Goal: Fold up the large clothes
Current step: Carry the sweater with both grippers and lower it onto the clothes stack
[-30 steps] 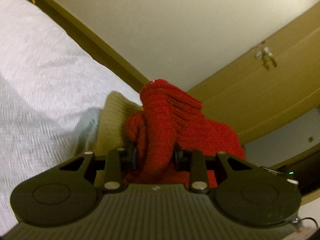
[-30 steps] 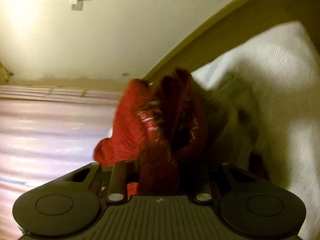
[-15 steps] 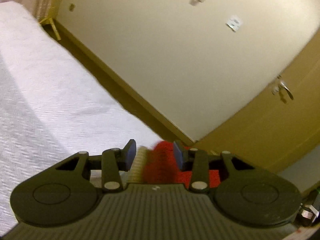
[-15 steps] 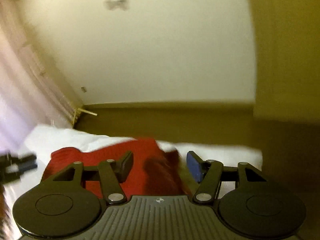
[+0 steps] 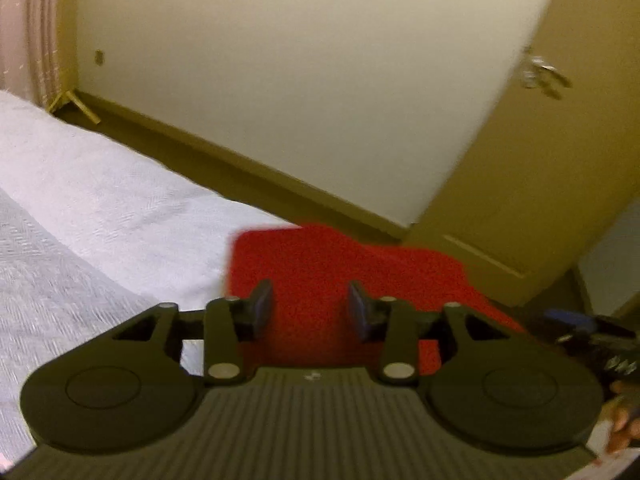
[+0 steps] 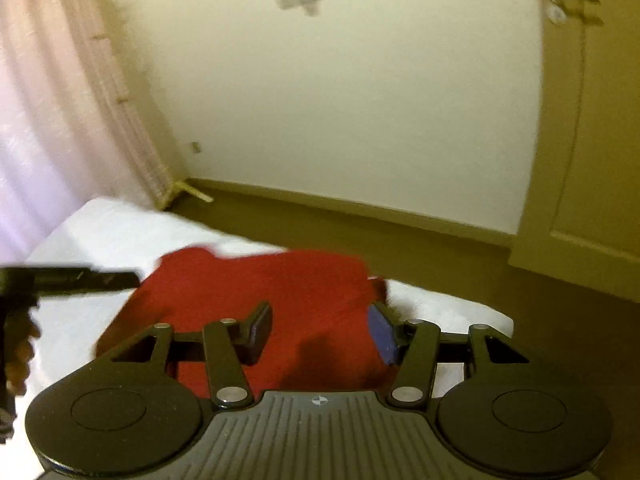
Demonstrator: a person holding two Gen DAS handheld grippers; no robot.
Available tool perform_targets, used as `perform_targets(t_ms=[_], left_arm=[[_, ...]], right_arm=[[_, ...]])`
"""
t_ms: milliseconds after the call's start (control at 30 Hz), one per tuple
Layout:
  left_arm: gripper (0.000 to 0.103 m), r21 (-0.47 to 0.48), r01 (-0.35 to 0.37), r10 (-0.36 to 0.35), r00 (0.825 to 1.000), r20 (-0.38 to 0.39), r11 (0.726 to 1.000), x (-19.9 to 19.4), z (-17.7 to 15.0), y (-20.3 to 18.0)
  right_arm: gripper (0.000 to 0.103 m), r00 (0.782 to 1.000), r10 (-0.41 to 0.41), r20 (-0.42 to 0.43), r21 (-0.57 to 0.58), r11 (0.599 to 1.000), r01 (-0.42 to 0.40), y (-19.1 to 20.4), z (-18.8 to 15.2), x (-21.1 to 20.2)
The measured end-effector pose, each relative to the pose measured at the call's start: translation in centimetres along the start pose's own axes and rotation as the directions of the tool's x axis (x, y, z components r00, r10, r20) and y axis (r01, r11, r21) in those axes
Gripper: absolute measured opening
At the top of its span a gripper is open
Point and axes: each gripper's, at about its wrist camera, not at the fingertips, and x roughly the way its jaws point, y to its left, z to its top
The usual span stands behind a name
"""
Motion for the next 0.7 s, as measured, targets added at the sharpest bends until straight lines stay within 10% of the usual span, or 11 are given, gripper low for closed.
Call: perform_targets(t_ms=[233, 400, 700], left_arm=[[0.042, 0.113, -0.073, 0.087, 0.988, -0.126, 0.991, 2.9, -5.3, -3.4], [0.066, 0.066, -0.118, 0.127, 0.98, -0.153, 0.991, 4.8, -7.0, -1.9], [0.062, 0.071, -0.182, 0.188, 0.978, -0.091, 0.981, -0.2, -4.7, -3.6]], right_arm=[[0.051, 0.991, -0.088, -0.098, -0.193, 0.979, 0.068, 4.4, -5.1, 3.6], [0.051, 0.979, -0.104, -0.177, -0.188, 0.98, 0.07, 4.5, -7.4, 5.4], [0.052, 0.984, -0.056, -0.167, -0.036, 0.998, 0.051, 3.0, -2.2, 0.8]])
